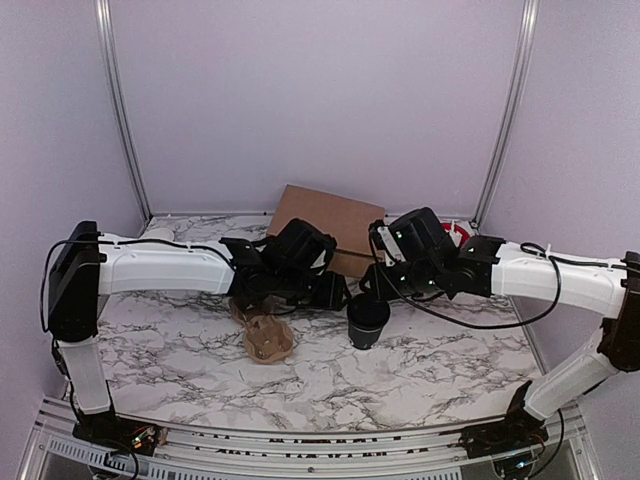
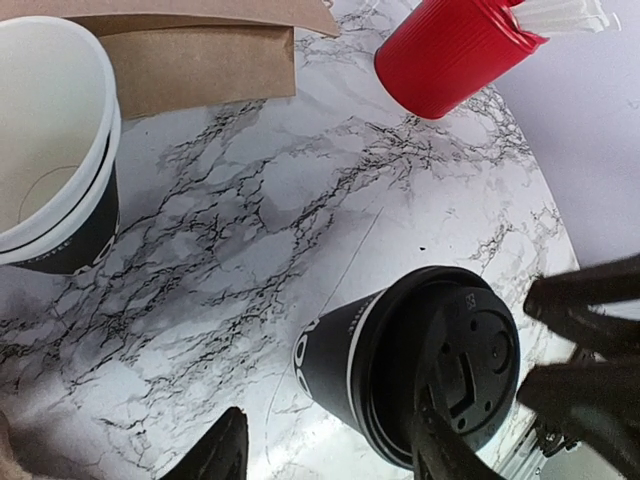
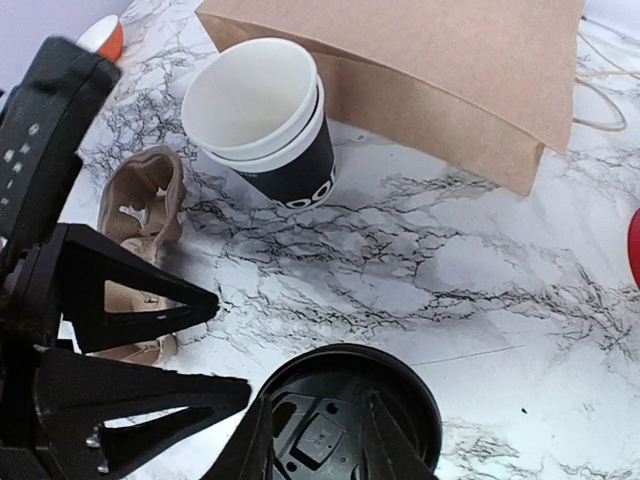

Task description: Pack the takeout coffee

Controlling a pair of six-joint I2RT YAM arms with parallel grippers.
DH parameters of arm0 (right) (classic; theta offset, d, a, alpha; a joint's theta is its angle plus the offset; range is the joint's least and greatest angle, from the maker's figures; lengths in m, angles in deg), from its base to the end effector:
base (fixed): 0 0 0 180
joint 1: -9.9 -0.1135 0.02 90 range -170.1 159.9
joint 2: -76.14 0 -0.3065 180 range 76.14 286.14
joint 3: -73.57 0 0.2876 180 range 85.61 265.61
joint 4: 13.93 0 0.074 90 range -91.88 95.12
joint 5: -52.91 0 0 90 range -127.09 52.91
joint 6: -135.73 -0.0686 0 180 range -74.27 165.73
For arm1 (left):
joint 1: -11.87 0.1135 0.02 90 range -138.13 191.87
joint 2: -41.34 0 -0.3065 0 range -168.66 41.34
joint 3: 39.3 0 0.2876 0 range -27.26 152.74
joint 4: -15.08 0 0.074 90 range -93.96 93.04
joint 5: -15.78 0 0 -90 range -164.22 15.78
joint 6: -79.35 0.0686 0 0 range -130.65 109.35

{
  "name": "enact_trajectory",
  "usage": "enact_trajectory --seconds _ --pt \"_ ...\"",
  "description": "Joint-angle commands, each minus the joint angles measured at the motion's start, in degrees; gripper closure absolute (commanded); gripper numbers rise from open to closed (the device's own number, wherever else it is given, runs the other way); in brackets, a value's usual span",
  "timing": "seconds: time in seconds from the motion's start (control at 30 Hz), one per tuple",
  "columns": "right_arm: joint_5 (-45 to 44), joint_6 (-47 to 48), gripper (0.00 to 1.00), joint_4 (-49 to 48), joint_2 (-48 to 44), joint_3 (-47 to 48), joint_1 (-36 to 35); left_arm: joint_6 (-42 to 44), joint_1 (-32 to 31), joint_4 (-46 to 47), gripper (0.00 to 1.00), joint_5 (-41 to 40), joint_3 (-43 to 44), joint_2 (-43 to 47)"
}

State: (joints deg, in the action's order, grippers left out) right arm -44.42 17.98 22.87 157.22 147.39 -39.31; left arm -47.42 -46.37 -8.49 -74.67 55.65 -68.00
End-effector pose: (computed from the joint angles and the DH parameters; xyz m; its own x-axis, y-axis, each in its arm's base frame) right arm 0.2417 0.2667 0.2812 -0.7238 -0.1319 -0.6773 -0.4000 0.8800 0.2561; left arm 0.2702 -0.4355 0.2435 -0.7664 0.1007 -0.6345 0.4847 0.7389 -0.4681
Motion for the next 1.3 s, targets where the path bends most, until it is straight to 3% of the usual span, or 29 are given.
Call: enact_trajectory --seconds 0.0,0.23,0.67,1.27 --pt "4.15 2.33 0.71 -0.03 -3.18 -1.05 4.89 0.50 -0.80 -1.35 0.43 0.53 -2.39 4.62" --pt "9.27 3.48 0.71 -2.10 -5.14 -5.97 10.19 1.44 -3.52 -0.58 0.42 2.21 -3.69 5.85" --pt "7.95 2.42 0.74 -2.23 -3.11 -9.26 10.98 2.10 -5.88 -0.78 0.42 5.25 -2.19 0.57" --pt "8.00 0.58 0.75 -0.12 -6.15 -11.15 8.31 2.29 -1.39 -1.07 0.42 3.78 -1.11 -1.13"
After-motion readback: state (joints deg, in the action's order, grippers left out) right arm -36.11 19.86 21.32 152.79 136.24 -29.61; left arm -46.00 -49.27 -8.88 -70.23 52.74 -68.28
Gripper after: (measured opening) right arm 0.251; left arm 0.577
